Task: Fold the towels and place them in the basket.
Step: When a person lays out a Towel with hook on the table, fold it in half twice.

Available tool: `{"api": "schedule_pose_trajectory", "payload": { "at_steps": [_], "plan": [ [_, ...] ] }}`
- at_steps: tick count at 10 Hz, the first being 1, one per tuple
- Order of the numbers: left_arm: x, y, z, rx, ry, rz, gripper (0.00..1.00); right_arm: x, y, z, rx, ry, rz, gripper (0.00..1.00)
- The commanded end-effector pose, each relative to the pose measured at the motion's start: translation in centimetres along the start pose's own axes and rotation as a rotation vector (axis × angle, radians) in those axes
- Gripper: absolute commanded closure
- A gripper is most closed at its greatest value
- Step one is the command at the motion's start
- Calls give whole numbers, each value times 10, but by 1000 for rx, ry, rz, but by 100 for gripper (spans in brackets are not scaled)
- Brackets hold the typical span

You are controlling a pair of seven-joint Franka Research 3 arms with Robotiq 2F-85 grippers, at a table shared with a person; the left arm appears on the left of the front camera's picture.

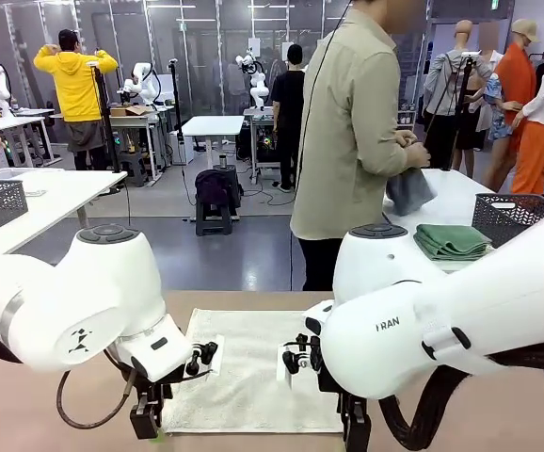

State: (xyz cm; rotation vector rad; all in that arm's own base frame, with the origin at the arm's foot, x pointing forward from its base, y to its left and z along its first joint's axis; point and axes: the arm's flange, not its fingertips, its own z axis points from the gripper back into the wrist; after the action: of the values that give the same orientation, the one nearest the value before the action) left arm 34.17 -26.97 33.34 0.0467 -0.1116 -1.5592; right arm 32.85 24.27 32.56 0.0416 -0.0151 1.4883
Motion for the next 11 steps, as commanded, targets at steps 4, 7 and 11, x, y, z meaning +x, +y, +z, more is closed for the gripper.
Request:
{"api": "schedule_pose_trajectory", "payload": {
  "at_steps": [4, 7, 11],
  "plan": [
    [5, 10, -23, 67, 20, -18, 20, -6, -16, -17, -76, -1, 50, 16],
    [1, 11, -31, 23, 18, -4, 20, -2, -17, -25, -93, 3, 59, 16],
    [-1, 13, -38, 31, 5, -8, 20, 3, -18, -34, -86, 29, 51, 16]
  ]
}}
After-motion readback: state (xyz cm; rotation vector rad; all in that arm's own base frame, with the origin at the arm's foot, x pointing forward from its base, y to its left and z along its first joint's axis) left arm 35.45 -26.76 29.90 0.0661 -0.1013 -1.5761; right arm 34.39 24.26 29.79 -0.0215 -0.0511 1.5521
